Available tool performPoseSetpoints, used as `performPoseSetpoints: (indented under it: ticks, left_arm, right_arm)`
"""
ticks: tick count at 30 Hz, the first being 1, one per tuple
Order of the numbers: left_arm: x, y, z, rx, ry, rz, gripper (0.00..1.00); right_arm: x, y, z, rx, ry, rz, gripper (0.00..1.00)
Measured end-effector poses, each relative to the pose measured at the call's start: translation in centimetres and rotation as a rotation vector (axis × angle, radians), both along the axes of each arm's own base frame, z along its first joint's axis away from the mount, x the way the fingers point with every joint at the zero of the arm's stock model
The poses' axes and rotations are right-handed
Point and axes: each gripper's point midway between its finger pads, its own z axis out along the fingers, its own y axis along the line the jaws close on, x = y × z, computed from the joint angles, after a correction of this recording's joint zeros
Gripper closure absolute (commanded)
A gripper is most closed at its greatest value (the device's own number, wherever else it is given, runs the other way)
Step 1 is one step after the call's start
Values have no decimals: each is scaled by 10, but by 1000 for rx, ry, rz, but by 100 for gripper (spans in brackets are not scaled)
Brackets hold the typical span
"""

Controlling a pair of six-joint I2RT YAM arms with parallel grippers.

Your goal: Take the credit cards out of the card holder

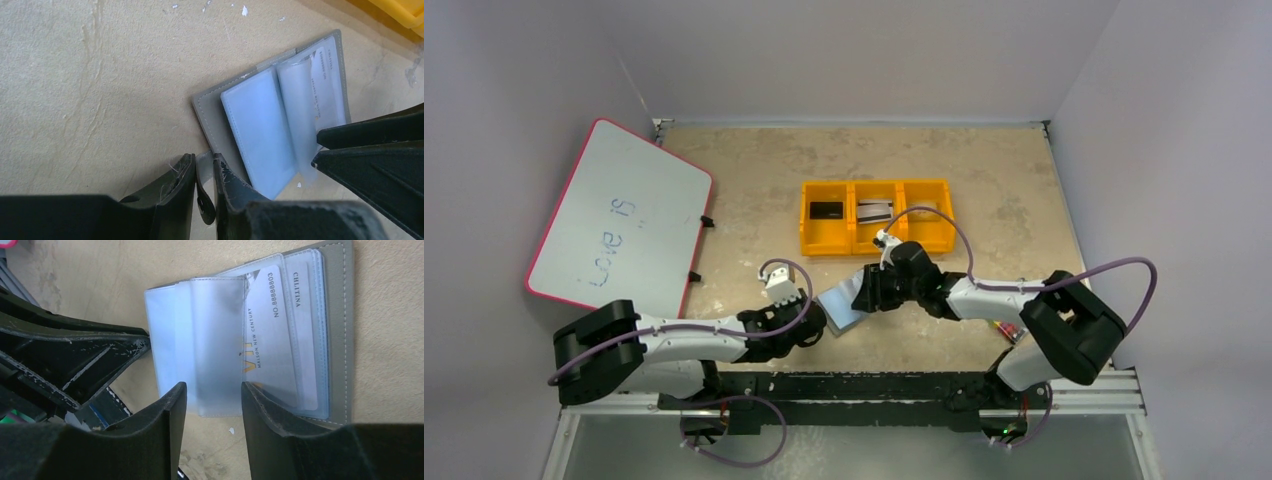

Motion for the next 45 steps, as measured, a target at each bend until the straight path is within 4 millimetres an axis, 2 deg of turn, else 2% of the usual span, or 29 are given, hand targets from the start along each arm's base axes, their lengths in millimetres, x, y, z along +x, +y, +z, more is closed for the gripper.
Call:
performPoseSetpoints:
  ticks: [5,10,13,18,25,30,33,38,40,42,45]
  left_arm:
    - [0,0,0,4,-1,-5,84]
    - [0,-1,4,-10,-8,-3,83]
    - [2,0,12,-41,-25,9,82]
    - [3,11,26,-83,-55,52,79]
    - [6,38,54,-178,-117,163,75]
    - [8,49,65,-209,-146,205,73]
    - [7,53,62,-189,-143,209,73]
    - [8,53,61,-134,-137,193,72]
    - [10,48,67,-128,-144,183,71]
    - [12,42,76,-130,-153,172,71]
    - [16,34,84,-127,-165,157,70]
  right_arm:
    - [-4,10,8,54,6,41,48]
    - [-10,32,34,199,-2,121,47]
    - [-13,42,43,249,0,163,47]
    - [-22,48,34,265,52,216,46]
    - [-40,60,24,275,116,295,46]
    - [-39,73,24,243,102,316,45]
    - [-41,72,43,268,64,322,44]
    - [-32,63,108,341,-114,278,48]
    - [-25,55,125,337,-176,226,47]
    - [-16,46,130,306,-212,158,48]
    - [-1,27,121,217,-226,28,55]
